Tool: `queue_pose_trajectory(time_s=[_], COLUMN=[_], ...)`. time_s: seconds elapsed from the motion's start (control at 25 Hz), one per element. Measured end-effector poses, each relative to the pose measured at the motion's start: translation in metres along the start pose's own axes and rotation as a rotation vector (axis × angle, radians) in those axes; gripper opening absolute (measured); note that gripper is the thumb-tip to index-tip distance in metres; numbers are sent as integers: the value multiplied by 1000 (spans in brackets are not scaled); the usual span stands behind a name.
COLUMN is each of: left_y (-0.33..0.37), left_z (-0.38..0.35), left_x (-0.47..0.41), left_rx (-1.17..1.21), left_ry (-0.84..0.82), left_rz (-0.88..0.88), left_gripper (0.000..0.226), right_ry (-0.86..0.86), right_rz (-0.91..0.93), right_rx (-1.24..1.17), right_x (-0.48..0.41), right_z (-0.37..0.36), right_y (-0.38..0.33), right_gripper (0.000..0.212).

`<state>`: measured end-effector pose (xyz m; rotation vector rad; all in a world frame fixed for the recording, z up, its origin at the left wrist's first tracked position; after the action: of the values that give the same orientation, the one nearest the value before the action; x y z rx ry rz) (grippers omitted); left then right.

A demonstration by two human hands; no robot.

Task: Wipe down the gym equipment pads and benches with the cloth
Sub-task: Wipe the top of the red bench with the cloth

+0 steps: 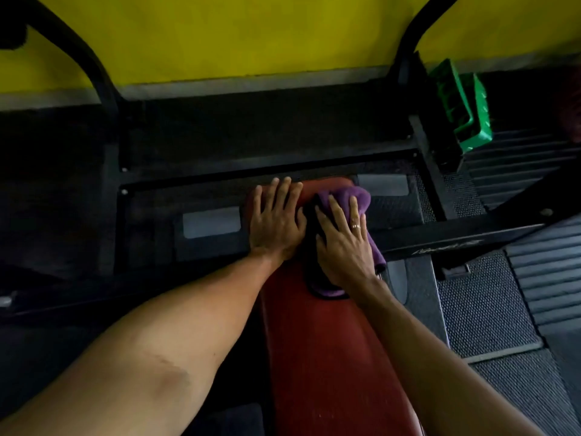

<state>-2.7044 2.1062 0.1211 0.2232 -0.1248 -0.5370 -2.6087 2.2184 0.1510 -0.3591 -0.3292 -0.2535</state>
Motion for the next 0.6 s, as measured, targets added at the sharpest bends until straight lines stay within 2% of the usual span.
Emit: queue_pose_trajectory(time_s=[0.2, 0.44, 0.6], left_y=[-2, -2, -2], left_z=[-2, -1, 0], left_x=[0, 1, 1], left_rx=[-24, 10, 3], left_ry=[-27, 28, 18], left_rz=[24, 35, 20], left_gripper=[67, 59, 59], right_ry=[-17, 88, 57], right_rz=[43, -148, -21], right_rx=[39, -198, -59], right_x=[-55, -19, -4], right_z=[24, 15, 3], right_y=[2, 28, 12], right_gripper=[56, 58, 58])
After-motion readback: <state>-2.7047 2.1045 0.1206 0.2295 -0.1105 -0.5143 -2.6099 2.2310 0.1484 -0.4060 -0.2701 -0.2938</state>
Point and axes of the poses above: each hand's wrist, its own x-axis away from the middle knuckle, its own z-axis out of the back of the hand, y = z × x, the point moved 5 cm from there along -x, towards the middle knuckle, and after that the axes turned 7 degrees about -y, right-handed, at the moved point
